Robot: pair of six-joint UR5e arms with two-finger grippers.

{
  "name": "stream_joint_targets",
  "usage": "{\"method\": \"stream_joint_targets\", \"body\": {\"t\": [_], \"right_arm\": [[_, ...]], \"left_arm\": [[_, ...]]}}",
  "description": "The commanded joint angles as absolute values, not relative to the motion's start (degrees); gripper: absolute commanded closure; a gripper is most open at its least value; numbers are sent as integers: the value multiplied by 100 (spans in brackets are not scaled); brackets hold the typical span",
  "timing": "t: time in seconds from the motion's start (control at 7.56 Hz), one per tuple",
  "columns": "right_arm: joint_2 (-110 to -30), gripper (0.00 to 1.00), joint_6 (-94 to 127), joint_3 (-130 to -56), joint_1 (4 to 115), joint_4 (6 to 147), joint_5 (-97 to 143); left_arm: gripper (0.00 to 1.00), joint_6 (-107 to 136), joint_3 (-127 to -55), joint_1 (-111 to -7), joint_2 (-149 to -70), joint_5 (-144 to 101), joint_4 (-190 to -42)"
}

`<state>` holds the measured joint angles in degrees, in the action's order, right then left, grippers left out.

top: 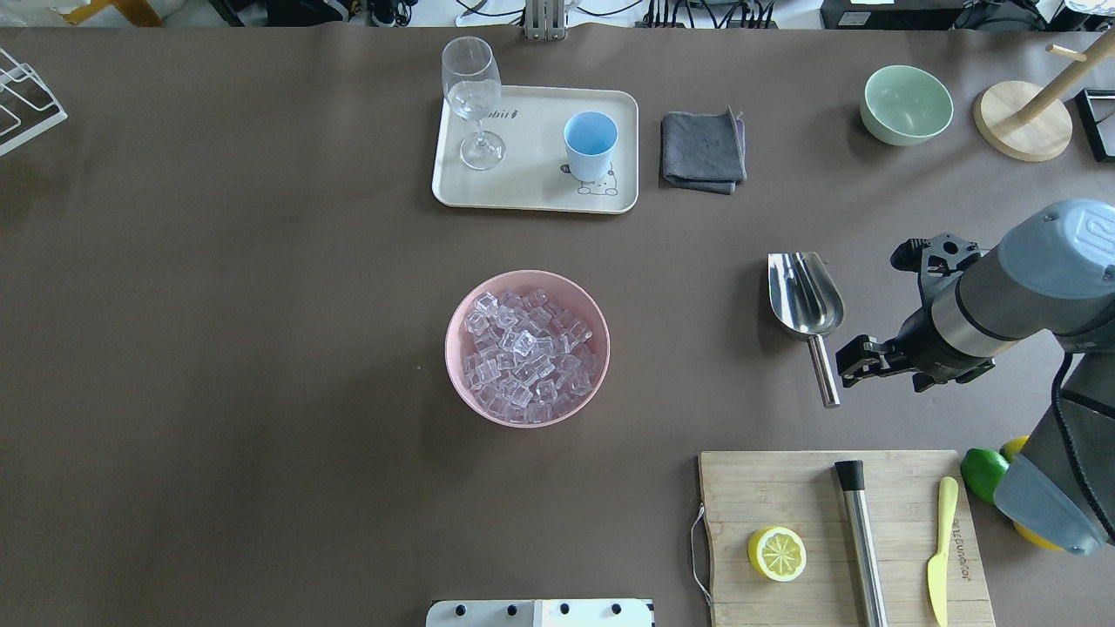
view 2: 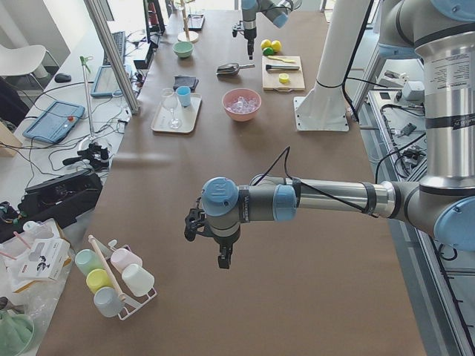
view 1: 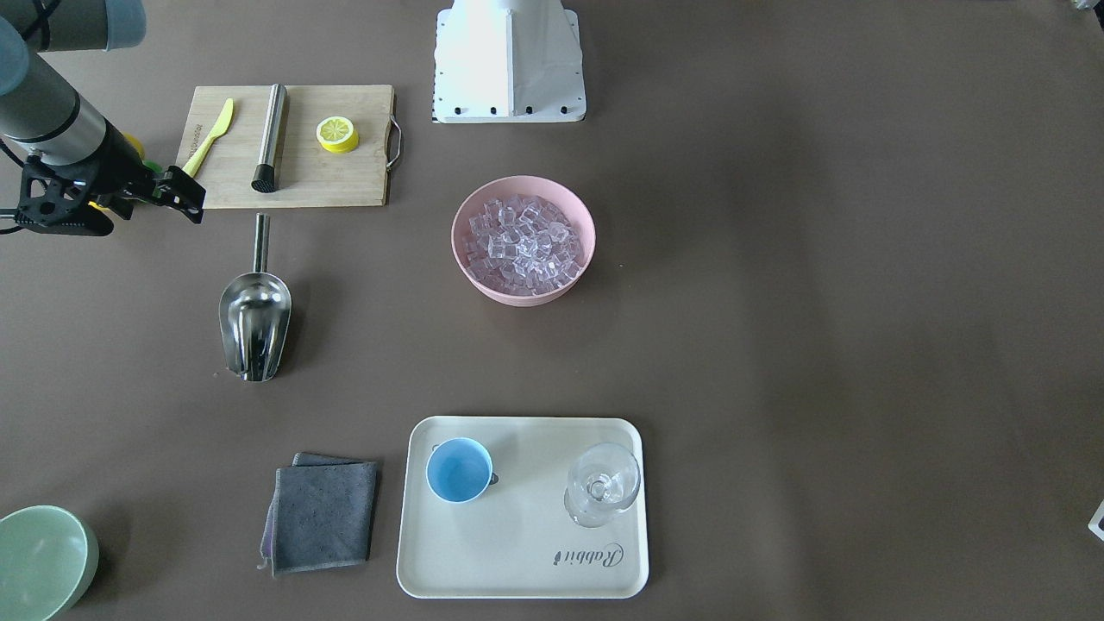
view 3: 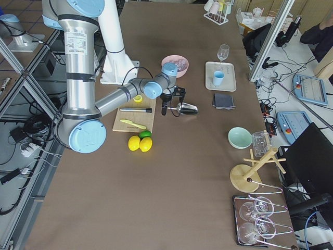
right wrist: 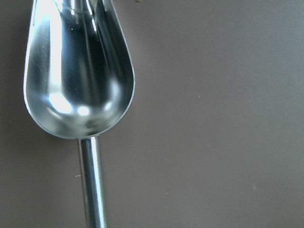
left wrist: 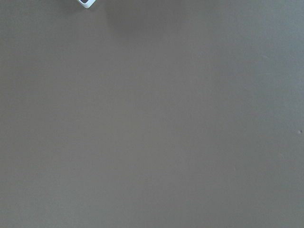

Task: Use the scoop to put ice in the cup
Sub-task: 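Reach the right gripper to the silver scoop handle and grasp it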

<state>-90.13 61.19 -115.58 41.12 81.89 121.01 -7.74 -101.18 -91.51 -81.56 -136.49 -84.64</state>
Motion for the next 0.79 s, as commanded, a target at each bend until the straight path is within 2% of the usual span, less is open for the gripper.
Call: {"method": "stream_joint_targets", "body": {"t": [0.0,0.4,0.66], "right_arm": [[-8572,9,6529,-11226,3675,8130,11778],[-8464,10,6460,-11118,3551,8130,11672],[-8473,18,6311,-11074,3551,8130,11628]], "left_arm": [[1,-773,-10116,-9141,-8156,-13649,-8455],[1,-773,-10169,-9149,-8139,-13719,-8446],[2,-774,-10204,-9106,-8104,-13720,-8446]]}}
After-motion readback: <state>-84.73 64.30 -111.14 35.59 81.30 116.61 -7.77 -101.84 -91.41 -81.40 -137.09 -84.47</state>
